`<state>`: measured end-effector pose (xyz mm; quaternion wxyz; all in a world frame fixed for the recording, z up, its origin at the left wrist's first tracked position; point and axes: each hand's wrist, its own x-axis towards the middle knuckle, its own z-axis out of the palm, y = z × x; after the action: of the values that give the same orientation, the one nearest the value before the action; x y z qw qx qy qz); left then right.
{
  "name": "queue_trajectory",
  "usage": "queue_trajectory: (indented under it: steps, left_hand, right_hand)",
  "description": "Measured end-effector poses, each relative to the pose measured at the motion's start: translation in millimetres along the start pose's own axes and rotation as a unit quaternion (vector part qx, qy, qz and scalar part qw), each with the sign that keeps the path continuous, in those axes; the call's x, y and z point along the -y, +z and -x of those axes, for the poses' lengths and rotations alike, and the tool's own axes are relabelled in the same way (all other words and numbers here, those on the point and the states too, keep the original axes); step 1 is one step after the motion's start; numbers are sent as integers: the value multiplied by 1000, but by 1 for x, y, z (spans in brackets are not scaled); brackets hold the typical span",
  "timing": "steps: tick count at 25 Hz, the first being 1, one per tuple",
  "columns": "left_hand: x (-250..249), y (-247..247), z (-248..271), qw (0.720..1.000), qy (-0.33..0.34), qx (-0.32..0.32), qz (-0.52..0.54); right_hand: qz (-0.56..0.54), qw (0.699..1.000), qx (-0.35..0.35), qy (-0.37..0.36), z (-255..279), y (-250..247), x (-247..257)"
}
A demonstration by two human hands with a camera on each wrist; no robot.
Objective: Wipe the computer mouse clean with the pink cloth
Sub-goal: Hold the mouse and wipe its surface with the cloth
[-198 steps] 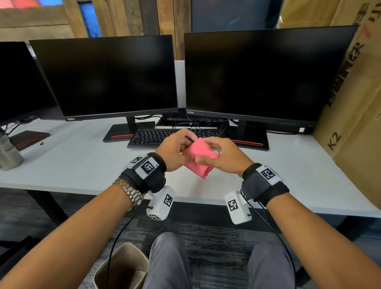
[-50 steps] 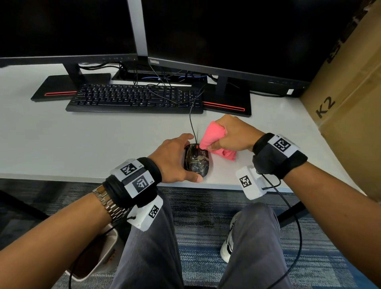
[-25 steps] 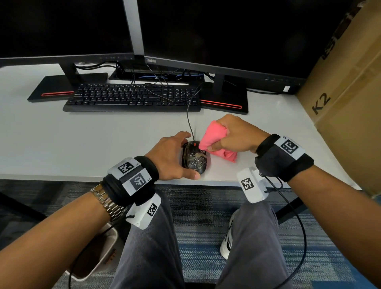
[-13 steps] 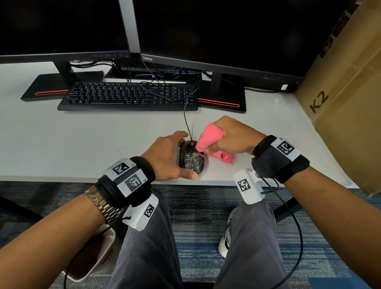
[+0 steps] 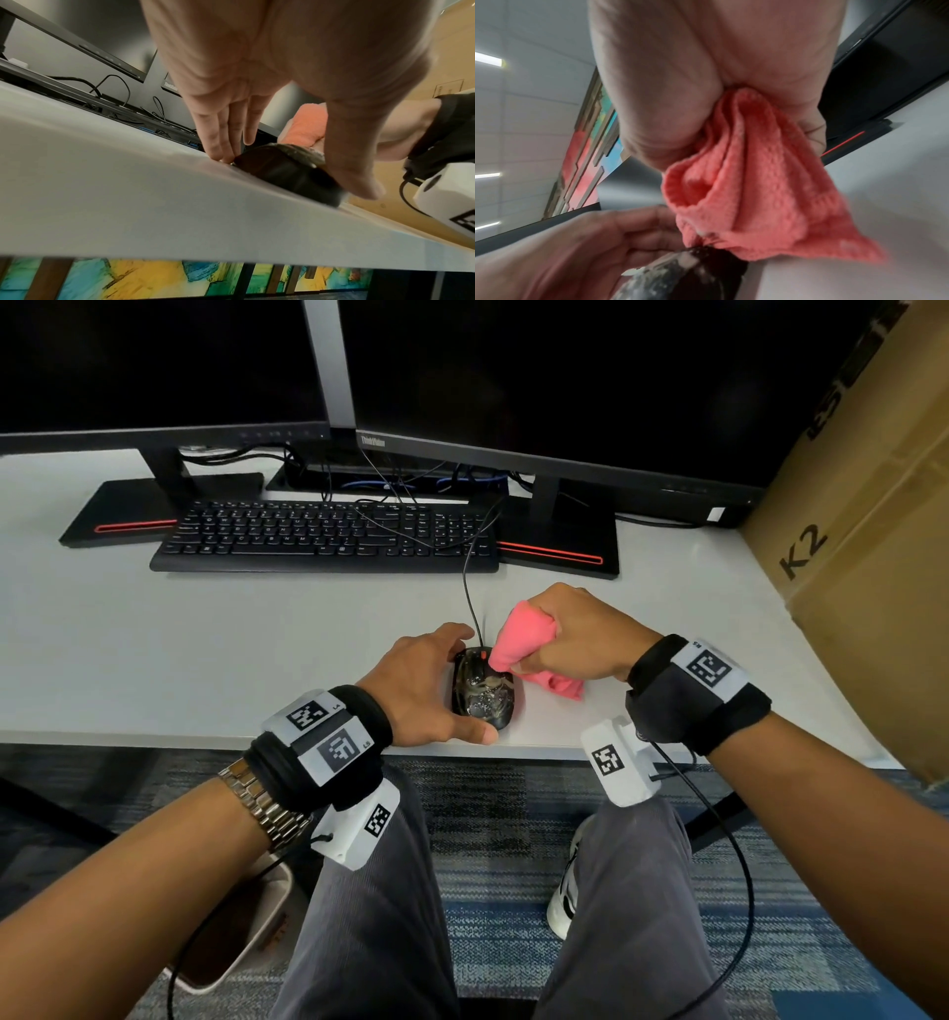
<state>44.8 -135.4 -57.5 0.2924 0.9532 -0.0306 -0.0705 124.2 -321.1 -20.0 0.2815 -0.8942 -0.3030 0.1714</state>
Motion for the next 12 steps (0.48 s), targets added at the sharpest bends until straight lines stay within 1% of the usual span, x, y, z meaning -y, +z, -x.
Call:
queue_trajectory:
  steps: [5,7,10,12]
  left_hand:
    - [1,0,1,1000,-2,1,-5]
    - [0,-1,2,1000,-3,4,-7]
    - [-1,0,2,1000,-7,10,-10]
    - [-1,-1,1,1000,-9,12,-11]
  right_hand:
    - [51,998,18,-15,5,-3,5]
    - [58,998,10,-20,4,-4,10]
    - [61,998,6,-5,1,-1,15]
    - [81,996,16,-10,2,2,17]
